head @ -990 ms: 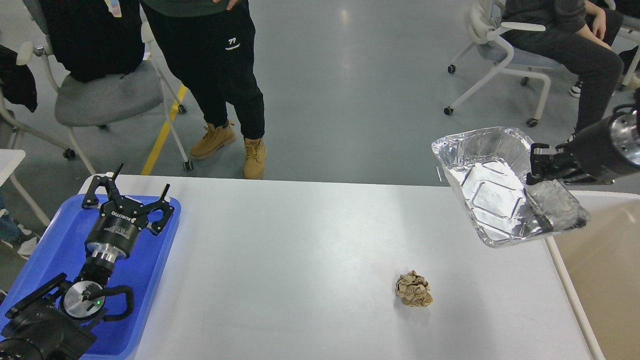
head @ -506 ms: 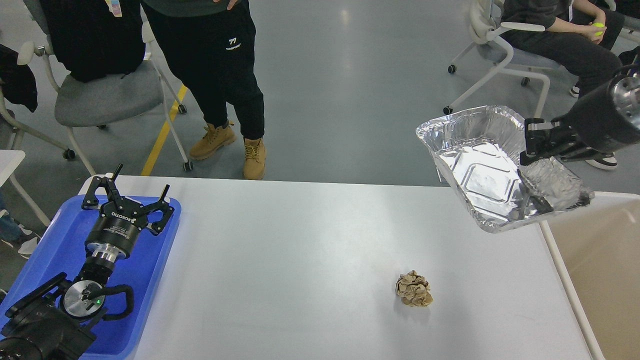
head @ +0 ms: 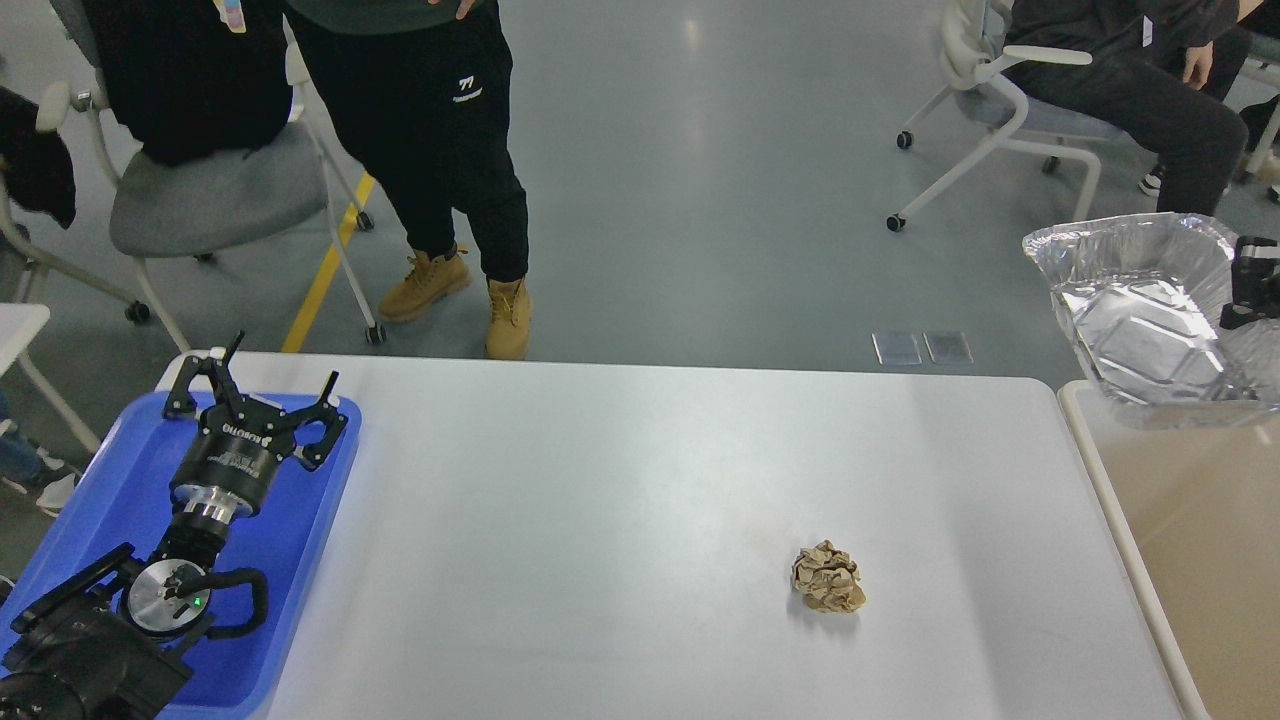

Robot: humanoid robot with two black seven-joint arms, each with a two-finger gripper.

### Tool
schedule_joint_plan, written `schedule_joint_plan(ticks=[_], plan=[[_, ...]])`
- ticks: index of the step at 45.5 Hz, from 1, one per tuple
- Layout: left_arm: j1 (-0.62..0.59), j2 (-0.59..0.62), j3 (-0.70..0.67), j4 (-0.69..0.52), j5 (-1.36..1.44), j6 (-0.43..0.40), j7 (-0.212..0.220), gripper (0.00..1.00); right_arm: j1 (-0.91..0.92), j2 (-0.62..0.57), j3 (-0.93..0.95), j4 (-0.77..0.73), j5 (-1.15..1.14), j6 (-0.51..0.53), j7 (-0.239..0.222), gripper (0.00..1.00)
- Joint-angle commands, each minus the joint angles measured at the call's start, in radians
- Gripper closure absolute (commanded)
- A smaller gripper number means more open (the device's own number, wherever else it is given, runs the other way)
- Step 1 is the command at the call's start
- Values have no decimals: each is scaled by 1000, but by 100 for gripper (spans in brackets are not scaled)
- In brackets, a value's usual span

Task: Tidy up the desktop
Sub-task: 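Lower the foil tray into the bin and release it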

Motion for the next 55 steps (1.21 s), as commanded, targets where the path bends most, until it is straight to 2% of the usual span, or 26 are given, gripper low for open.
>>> schedule_joint_plan(ticks=[1, 13, 28, 34, 44, 48, 55], plan=[[0, 0, 0, 0, 0, 0, -1, 1, -313, -79, 55, -353, -10, 63, 26, 100], [0, 0, 0, 0, 0, 0, -1, 1, -720, -107, 304, -618, -10, 66, 17, 100], [0, 0, 0, 0, 0, 0, -1, 1, -1015, -76, 525, -830, 4, 49, -3, 100], [0, 0, 0, 0, 0, 0, -1, 1, -1099, -51, 612, -864, 4, -1, -47, 100], [0, 0, 0, 0, 0, 0, -1, 1, -1209, 1, 729, -865, 0, -135, -164, 100], [0, 0, 0, 0, 0, 0, -1, 1, -1229, 15, 758, -865, -5, -161, -184, 100], [0, 0, 0, 0, 0, 0, -1, 1, -1236, 15, 764, -865, -11, -191, -189, 100]])
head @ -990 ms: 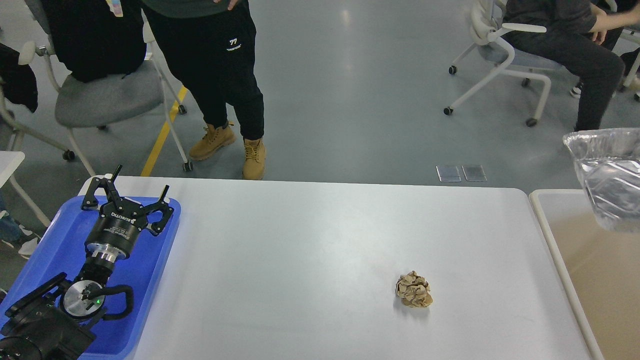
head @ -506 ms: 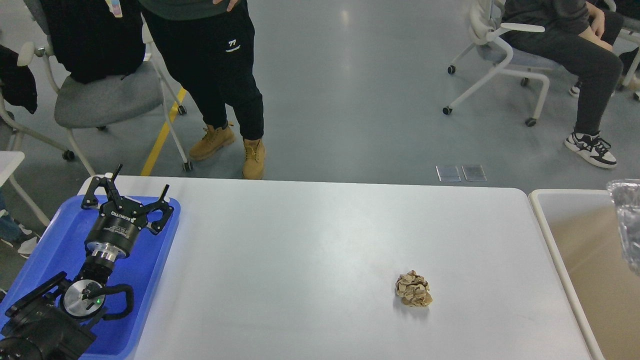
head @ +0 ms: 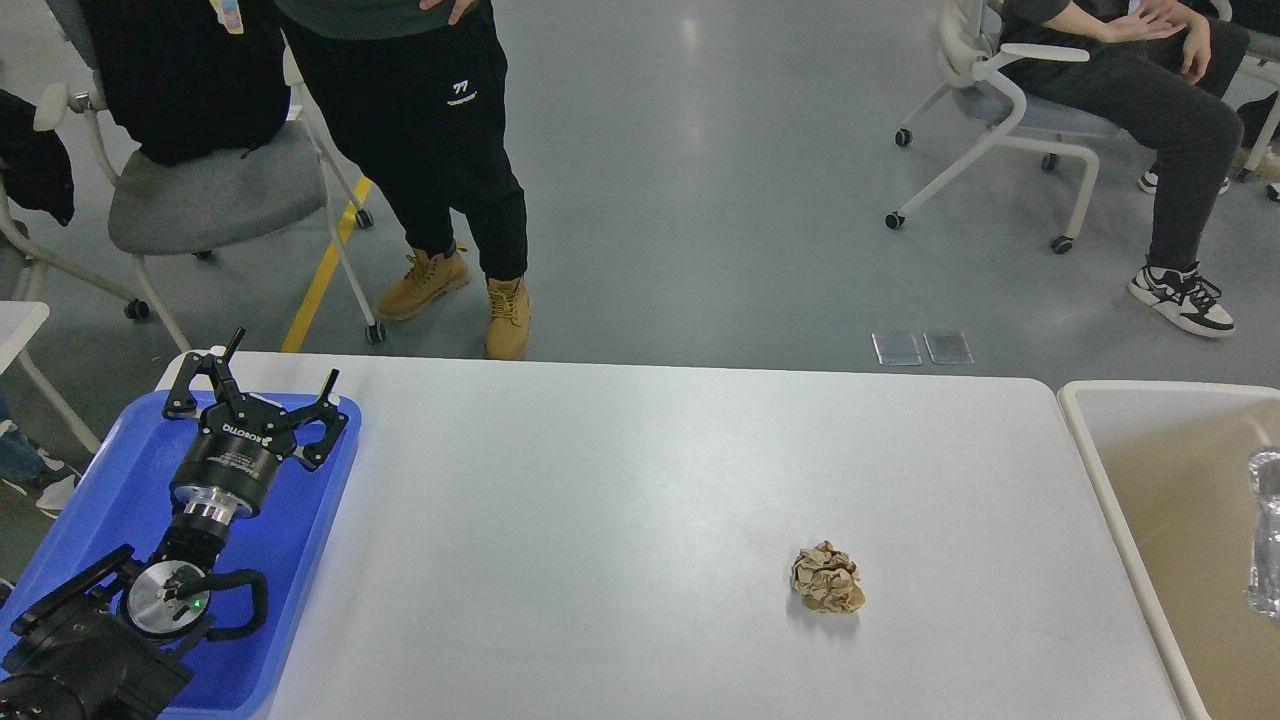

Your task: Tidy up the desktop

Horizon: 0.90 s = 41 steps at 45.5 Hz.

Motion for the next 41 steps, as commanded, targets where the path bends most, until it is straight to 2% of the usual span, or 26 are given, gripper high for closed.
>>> schedule_joint_plan(ticks=[1, 2, 7, 11, 14, 15, 24, 30, 36, 41], plan=[[0, 0, 0, 0, 0, 0, 0, 1, -56, 19, 53, -12, -7, -68, -38, 100], [0, 0, 0, 0, 0, 0, 0, 1, -61, 19, 53, -12, -7, -73, -38, 100], [0, 0, 0, 0, 0, 0, 0, 1, -65, 19, 49, -12, -5, -103, -36, 67], [0, 0, 0, 0, 0, 0, 0, 1, -64, 19, 53, -10, -4, -129, -36, 38], [0, 0, 0, 0, 0, 0, 0, 1, -58, 19, 55, -9, -2, -149, -34, 6], [0, 0, 0, 0, 0, 0, 0, 1, -56, 19, 55, -6, -1, -152, -34, 0], [0, 0, 0, 0, 0, 0, 0, 1, -36, 31, 52, 4, -1, -146, -34, 0], [0, 0, 0, 0, 0, 0, 0, 1, 54, 22, 47, 30, -1, -143, -34, 0], [0, 0, 0, -2, 0, 0, 2, 1, 214, -39, 35, 157, -4, -142, -34, 0], [0, 0, 0, -2, 0, 0, 2, 1, 381, -104, -11, 335, -5, -142, -36, 0]])
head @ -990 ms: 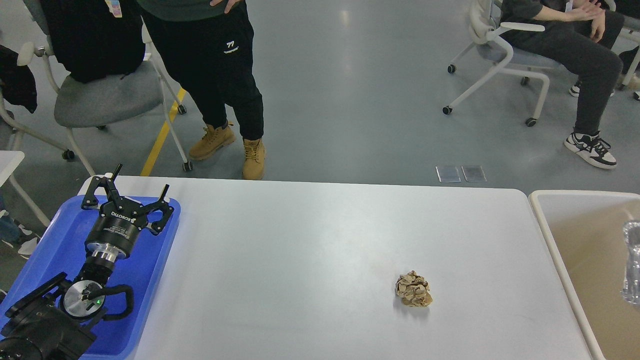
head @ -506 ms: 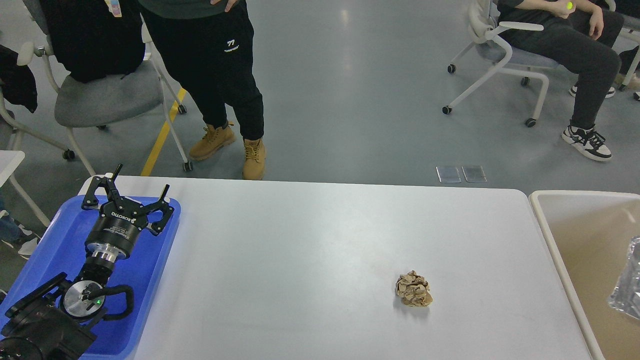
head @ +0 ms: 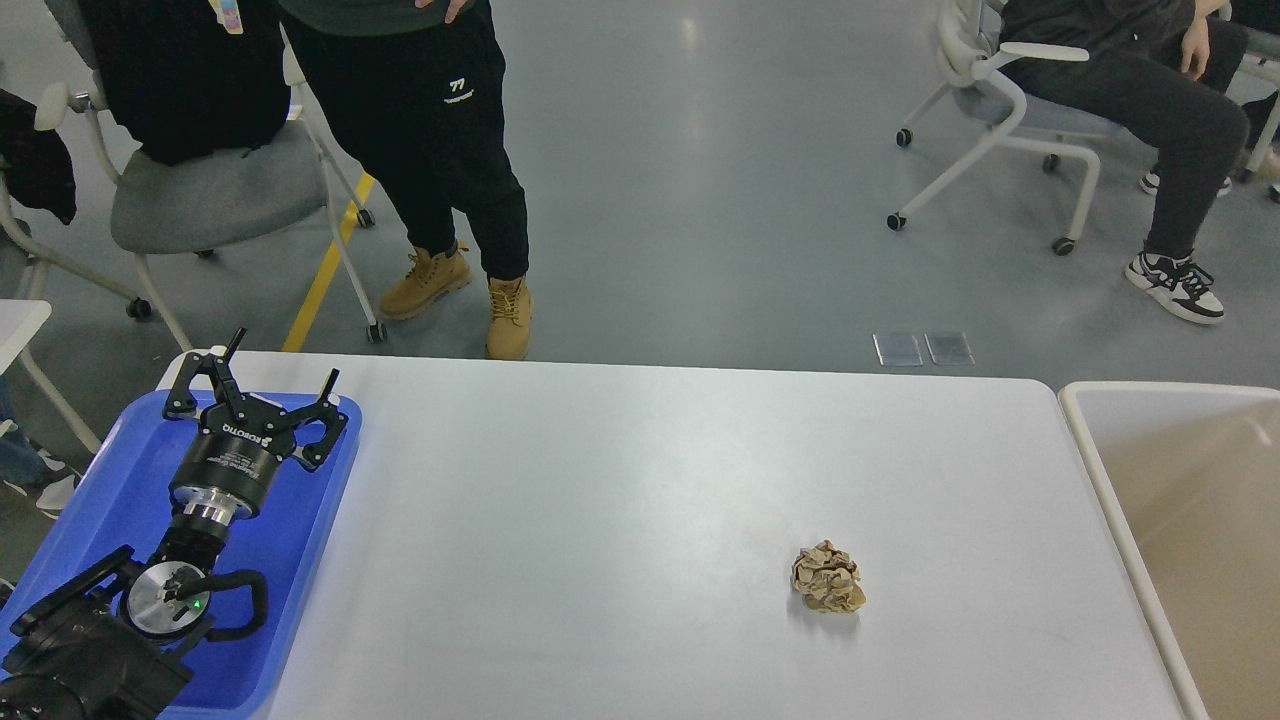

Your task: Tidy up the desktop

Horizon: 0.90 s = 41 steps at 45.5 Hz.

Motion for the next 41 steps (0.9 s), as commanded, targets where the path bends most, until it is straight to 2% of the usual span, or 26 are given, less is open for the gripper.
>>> schedule_joint_plan(ticks=[1, 11, 22, 41], plan=[[0, 0, 0, -1, 0, 0, 1, 1, 298, -97, -66, 262, -3, -1, -1, 0], [0, 0, 0, -1, 0, 0, 1, 1, 668, -96, -323, 498, 6, 0, -1, 0], [0, 0, 0, 0, 0, 0, 1, 1, 973, 24, -460, 719, 6, 28, -1, 0], [0, 0, 0, 0, 0, 0, 1, 1, 1327, 248, -540, 1065, 11, 337, -3, 0]])
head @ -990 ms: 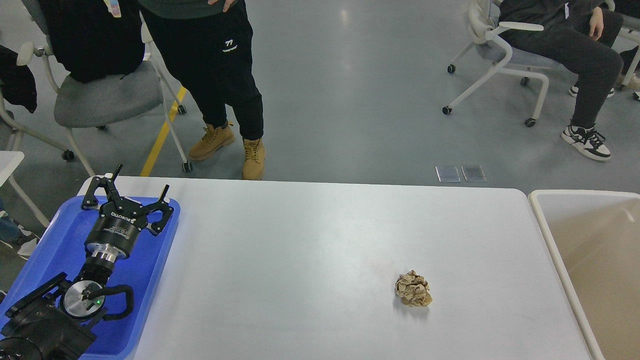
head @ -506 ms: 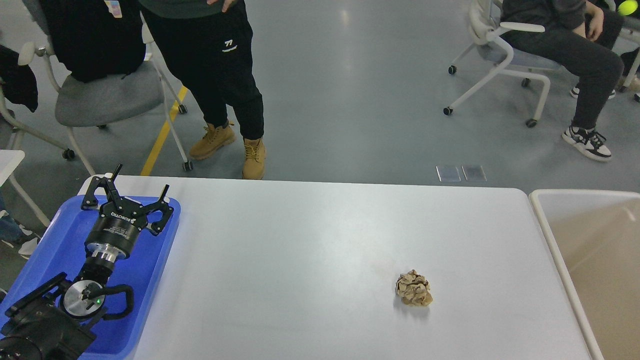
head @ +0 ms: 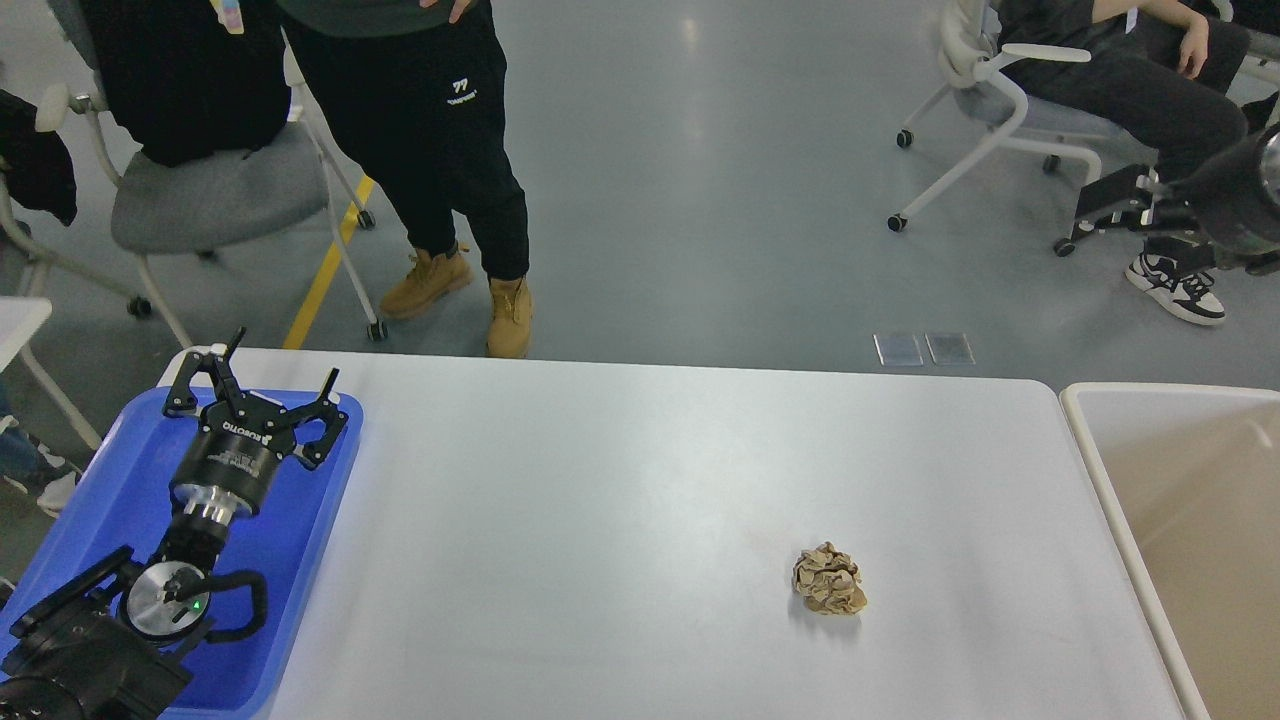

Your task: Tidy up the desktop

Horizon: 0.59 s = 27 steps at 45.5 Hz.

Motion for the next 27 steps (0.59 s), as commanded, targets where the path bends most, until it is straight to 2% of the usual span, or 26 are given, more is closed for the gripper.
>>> schedule_joint_plan(ticks=[1, 17, 27], plan=[[0, 0, 0, 0, 0, 0, 0, 1, 225, 116, -43, 229, 4, 175, -2, 0], [0, 0, 0, 0, 0, 0, 0, 1, 311, 208, -31, 398, 10, 208, -2, 0], [1, 1, 0, 0, 0, 0, 0, 1, 308, 254, -28, 421, 12, 208, -2, 0]])
